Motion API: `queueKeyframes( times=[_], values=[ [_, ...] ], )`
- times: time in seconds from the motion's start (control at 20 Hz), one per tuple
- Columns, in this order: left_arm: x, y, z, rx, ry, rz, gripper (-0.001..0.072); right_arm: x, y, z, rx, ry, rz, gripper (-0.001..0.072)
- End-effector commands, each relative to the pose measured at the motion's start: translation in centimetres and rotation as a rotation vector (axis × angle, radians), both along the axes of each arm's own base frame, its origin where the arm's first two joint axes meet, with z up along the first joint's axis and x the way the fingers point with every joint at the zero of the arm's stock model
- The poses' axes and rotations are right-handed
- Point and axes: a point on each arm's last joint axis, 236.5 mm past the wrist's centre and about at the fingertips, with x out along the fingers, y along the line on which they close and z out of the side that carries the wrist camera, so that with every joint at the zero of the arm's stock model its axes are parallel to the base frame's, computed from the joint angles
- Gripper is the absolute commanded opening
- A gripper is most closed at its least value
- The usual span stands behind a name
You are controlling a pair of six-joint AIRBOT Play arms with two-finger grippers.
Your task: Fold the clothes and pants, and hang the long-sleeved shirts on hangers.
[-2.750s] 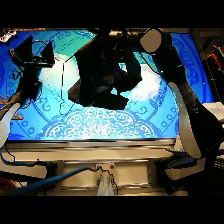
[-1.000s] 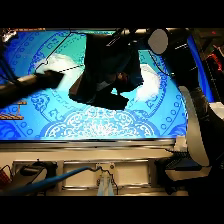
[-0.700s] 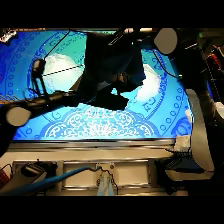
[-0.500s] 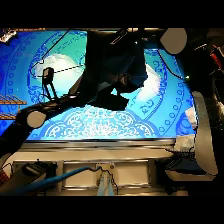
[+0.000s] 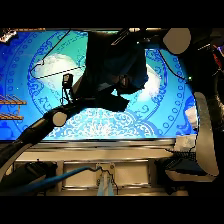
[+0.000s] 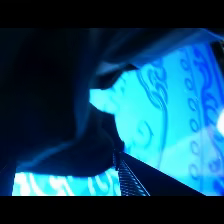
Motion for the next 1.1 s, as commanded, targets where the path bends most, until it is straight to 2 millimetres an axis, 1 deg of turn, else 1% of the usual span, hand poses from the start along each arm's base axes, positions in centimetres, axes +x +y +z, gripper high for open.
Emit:
queueKeyframes(
  times=[0.0, 0.05, 0.1, 0.15, 0.2, 0.3, 0.4, 0.5, 0.6, 0.7, 0.75, 0.8, 0.85, 0.9, 0.95, 1.05],
  values=[
    [2.8, 0.6, -0.6, -0.033, -0.056, 0.110, 0.0640, -0.6, 0.4, -0.2, 0.011, 0.023, 0.016, 0.0019],
    [3.6, 1.0, -0.5, -0.045, -0.077, 0.146, 0.0624, -0.7, 0.5, -0.2, 0.015, 0.030, 0.021, 0.0019],
    [4.2, 1.3, -0.5, -0.055, -0.085, 0.172, 0.0492, -0.8, 0.6, -0.2, 0.020, 0.032, 0.024, 0.0019],
    [4.6, 1.5, -0.7, -0.054, -0.087, 0.182, 0.0239, -0.8, 0.6, -0.2, 0.020, 0.032, 0.024, 0.0019],
    [4.8, 1.7, -0.7, -0.052, -0.083, 0.185, 0.0015, -0.8, 0.6, -0.2, 0.019, 0.031, 0.024, 0.0019],
    [4.5, 2.3, 0.1, -0.054, -0.072, 0.175, 0.0013, -0.5, 0.2, -0.2, 0.006, 0.023, 0.011, 0.0019],
    [4.0, 3.7, 2.6, 0.001, -0.128, 0.123, 0.0013, -0.1, -0.6, 0.0, -0.022, 0.001, -0.010, 0.0019],
    [3.4, 6.0, 6.6, 0.059, -0.232, 0.098, 0.0012, 0.0, -1.1, 0.7, 0.005, -0.005, -0.036, 0.0019],
    [2.4, 8.5, 11.3, 0.091, -0.353, 0.109, 0.0013, 0.1, -1.6, 2.2, 0.064, -0.019, -0.075, 0.0019],
    [1.0, 10.8, 16.6, 0.098, -0.499, 0.141, 0.0012, -0.2, -2.0, 3.4, 0.105, -0.027, -0.097, 0.0019],
    [0.2, 11.7, 18.6, 0.100, -0.554, 0.154, 0.0012, -0.5, -2.2, 3.9, 0.117, -0.025, -0.103, 0.0019],
    [-0.5, 12.4, 20.1, 0.092, -0.593, 0.169, 0.0012, -0.9, -2.3, 4.3, 0.127, -0.021, -0.105, 0.0019],
    [-1.1, 13.0, 21.3, 0.081, -0.622, 0.184, 0.0012, -1.4, -2.2, 4.7, 0.137, -0.015, -0.100, 0.0019],
    [-1.4, 13.5, 22.0, 0.076, -0.638, 0.196, 0.0012, -1.8, -2.3, 5.2, 0.156, -0.007, -0.106, 0.0019],
    [-1.4, 13.9, 22.2, 0.076, -0.643, 0.206, 0.0012, -2.1, -2.4, 5.6, 0.159, -0.005, -0.106, 0.0019],
    [-0.9, 14.5, 21.9, 0.086, -0.635, 0.226, 0.0010, -3.0, -2.5, 6.0, 0.179, 0.015, -0.105, 0.0019]
  ],
)
